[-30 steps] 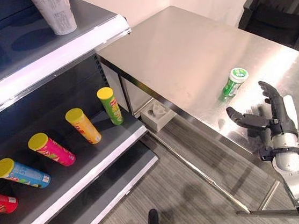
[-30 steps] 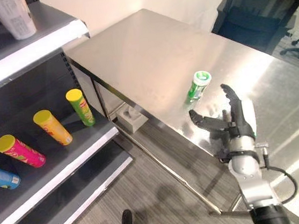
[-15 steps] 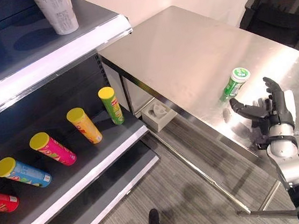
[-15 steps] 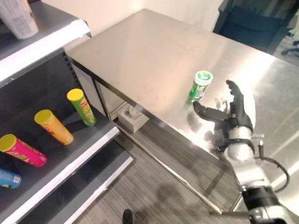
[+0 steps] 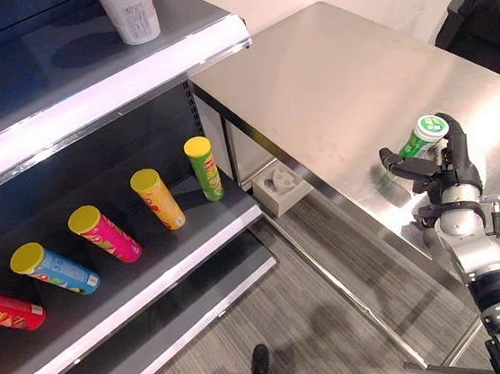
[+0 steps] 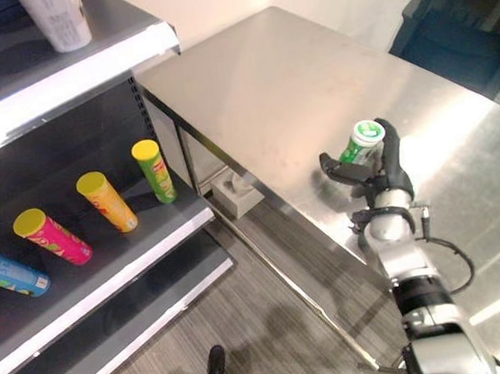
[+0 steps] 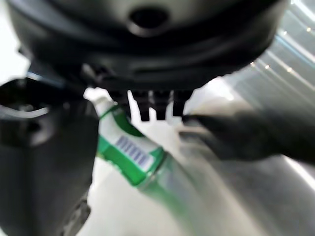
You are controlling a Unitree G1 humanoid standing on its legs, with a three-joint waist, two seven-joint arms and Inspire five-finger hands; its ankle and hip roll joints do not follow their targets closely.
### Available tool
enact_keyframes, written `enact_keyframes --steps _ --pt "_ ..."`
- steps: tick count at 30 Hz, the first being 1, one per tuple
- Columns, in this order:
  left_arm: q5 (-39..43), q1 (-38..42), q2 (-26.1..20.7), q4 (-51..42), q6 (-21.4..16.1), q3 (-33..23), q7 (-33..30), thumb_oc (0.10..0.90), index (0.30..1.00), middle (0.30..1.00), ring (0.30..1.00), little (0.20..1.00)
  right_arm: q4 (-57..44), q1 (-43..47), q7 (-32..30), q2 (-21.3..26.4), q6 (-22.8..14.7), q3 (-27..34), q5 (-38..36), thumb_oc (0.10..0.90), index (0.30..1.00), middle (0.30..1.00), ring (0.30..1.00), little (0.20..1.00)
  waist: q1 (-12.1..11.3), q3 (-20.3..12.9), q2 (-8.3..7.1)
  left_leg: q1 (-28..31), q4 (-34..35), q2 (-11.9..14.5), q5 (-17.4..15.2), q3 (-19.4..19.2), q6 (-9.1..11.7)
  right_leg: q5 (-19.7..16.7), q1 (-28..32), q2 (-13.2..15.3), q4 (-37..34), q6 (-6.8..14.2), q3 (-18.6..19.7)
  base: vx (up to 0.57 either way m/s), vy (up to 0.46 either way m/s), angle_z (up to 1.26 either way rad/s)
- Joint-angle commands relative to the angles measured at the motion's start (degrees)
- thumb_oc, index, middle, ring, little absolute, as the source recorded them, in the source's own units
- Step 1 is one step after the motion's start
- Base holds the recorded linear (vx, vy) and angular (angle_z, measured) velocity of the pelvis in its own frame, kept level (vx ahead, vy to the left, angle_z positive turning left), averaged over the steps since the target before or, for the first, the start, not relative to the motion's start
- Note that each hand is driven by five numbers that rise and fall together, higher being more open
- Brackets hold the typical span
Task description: Put the goods on the table back onto the shelves and tidy them up.
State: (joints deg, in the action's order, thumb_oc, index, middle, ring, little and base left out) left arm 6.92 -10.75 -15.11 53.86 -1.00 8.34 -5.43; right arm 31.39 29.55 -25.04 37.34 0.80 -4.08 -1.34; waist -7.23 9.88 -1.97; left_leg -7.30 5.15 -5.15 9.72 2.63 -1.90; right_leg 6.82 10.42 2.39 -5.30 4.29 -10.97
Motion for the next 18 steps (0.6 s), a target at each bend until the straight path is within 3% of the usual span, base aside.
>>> enact_keyframes --steps 1,9,18 --pt "1.4 1.3 -2.2 0.7 -1.4 2.6 -1.3 0.8 0.9 0.9 0.9 0.9 -3.3 5.2 -2.7 7.1 -2.6 -0.4 -0.9 0.4 0.3 0.3 0.3 0.3 -1.3 -1.7 0.69 5.2 -0.2 2.5 -7.8 -0.3 3.6 -3.8 -4.8 0.7 0.6 2.5 -1.2 0.0 0.0 0.0" --pt "1.2 1.2 -2.0 0.2 -1.3 2.2 -1.3 0.8 0.9 0.9 0.9 0.9 -6.8 2.3 -2.7 7.5 -3.0 1.5 -0.2 0.4 0.3 0.3 0.3 0.3 -0.9 -1.8 0.36 5.5 -0.2 2.7 -8.0 -0.5 3.6 -3.7 -4.4 0.7 0.5 2.5 -1.2 0.0 0.0 0.0" --pt "0.0 1.2 -2.4 0.4 -0.6 -0.3 -1.1 0.8 0.9 0.9 0.9 0.9 -20.0 -4.8 -2.0 9.9 -4.2 8.8 2.0 0.4 0.3 0.3 0.3 0.3 0.1 -2.1 -0.12 6.3 -0.2 3.1 -8.3 -0.7 3.8 -3.5 -4.0 0.4 0.5 2.3 -1.0 -0.01 -0.007 0.0"
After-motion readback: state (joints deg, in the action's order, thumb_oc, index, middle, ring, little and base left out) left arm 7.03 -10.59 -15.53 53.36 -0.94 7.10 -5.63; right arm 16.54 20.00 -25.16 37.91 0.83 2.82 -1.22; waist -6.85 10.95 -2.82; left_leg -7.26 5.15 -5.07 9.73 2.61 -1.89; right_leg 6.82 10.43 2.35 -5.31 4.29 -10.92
